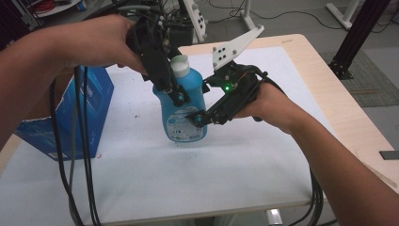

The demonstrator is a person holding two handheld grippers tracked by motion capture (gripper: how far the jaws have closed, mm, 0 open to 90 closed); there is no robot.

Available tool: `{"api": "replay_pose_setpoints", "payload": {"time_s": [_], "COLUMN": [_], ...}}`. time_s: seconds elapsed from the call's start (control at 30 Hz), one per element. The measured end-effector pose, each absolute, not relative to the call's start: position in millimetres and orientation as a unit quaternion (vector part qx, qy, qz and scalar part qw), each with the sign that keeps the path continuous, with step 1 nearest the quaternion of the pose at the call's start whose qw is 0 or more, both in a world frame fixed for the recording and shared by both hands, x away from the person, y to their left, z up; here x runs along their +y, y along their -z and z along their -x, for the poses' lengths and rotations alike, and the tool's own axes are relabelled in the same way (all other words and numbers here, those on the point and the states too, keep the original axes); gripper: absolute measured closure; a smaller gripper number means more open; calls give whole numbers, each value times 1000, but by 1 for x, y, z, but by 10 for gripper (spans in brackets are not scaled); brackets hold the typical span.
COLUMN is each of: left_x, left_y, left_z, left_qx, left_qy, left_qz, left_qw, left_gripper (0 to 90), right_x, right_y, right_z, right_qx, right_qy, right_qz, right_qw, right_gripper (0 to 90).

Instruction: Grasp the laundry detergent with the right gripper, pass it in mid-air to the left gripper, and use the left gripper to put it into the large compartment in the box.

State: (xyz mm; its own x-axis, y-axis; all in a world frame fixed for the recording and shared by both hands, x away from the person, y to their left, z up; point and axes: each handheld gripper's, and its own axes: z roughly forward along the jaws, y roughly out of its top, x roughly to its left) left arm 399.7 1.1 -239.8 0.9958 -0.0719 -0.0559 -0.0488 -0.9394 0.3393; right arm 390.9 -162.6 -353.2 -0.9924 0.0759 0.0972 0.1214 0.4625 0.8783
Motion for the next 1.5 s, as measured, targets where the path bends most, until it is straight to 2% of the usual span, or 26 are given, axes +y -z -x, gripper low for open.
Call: {"api": "replay_pose_setpoints", "payload": {"time_s": [0.03, 0.1, 0.63, 0.77, 1.1, 1.13, 1.2, 1.5], "left_x": [2, 5, 24, 31, 42, 43, 45, 54], "left_y": [239, 237, 228, 226, 223, 222, 221, 212], "left_z": [-400, -401, -412, -415, -423, -423, -425, -428], "left_qx": [-29, -23, 28, 41, 70, 72, 76, 111], "left_qy": [33, 29, 12, 8, -1, -2, -5, -9], "left_qz": [-984, -984, -986, -985, -984, -984, -984, -981], "left_qw": [172, 174, 166, 165, 162, 163, 164, 160], "left_gripper": [378, 378, 377, 377, 377, 377, 377, 377], "right_x": [-165, -169, -207, -217, -239, -241, -245, -266], "right_y": [352, 351, 328, 324, 316, 315, 314, 309], "right_z": [-391, -392, -387, -387, -388, -388, -387, -383], "right_qx": [-854, -856, -895, -901, -914, -915, -920, -934], "right_qy": [515, 512, 434, 415, 388, 385, 374, 326], "right_qz": [62, 74, 105, 122, 120, 117, 120, 140], "right_qw": [22, 14, -20, -41, 1, 3, -5, -35], "right_gripper": [214, 130, 129, 129, 128, 125, 16, 9]}}
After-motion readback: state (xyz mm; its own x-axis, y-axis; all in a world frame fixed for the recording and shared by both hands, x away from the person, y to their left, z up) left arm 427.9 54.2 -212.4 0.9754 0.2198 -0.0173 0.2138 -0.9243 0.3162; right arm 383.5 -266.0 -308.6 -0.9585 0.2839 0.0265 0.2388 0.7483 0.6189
